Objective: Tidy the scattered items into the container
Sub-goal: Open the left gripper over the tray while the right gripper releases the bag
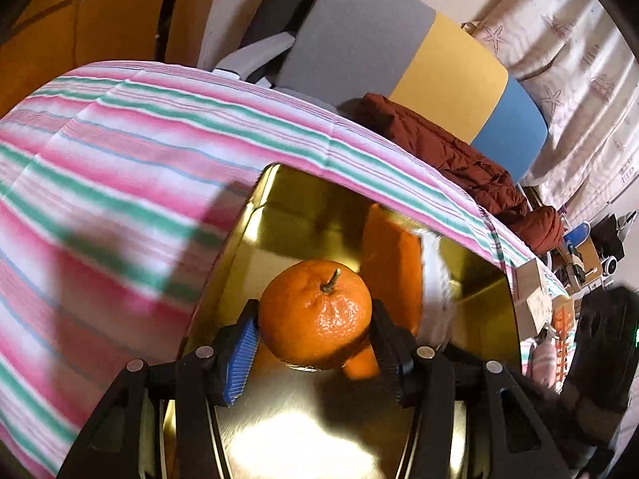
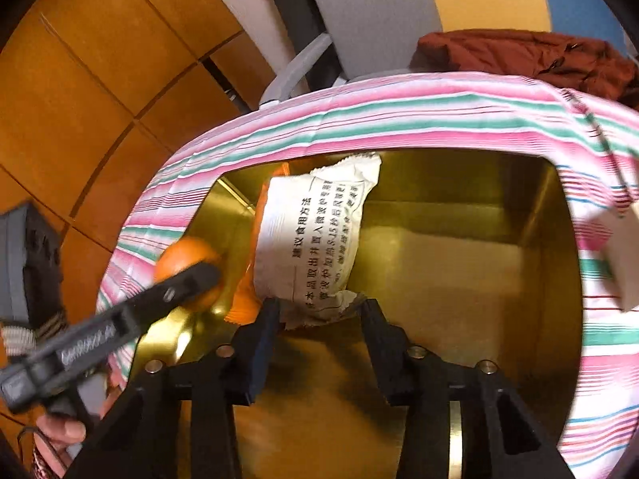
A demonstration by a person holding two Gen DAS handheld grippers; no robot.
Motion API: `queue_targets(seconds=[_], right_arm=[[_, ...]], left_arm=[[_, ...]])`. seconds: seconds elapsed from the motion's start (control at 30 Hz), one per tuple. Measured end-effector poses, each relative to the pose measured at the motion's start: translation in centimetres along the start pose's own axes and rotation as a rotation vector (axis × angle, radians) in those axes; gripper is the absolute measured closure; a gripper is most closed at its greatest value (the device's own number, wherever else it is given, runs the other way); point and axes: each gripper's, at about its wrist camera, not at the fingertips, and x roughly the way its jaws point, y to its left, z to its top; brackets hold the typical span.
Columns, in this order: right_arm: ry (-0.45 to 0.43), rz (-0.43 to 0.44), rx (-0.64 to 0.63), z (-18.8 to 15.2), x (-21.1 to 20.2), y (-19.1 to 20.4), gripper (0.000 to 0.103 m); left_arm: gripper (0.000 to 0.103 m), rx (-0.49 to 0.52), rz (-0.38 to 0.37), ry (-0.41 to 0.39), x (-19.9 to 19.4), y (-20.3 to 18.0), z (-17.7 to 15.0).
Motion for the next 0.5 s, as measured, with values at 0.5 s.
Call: queue_targets(seconds=[0.5], right_arm=[[-0.015,0.025,0.041,0.0,0.0,0.5,0.052]], left_arm=[[0.043,-0.013,0.040,-0.157,-4.3,-0.2,0.5]])
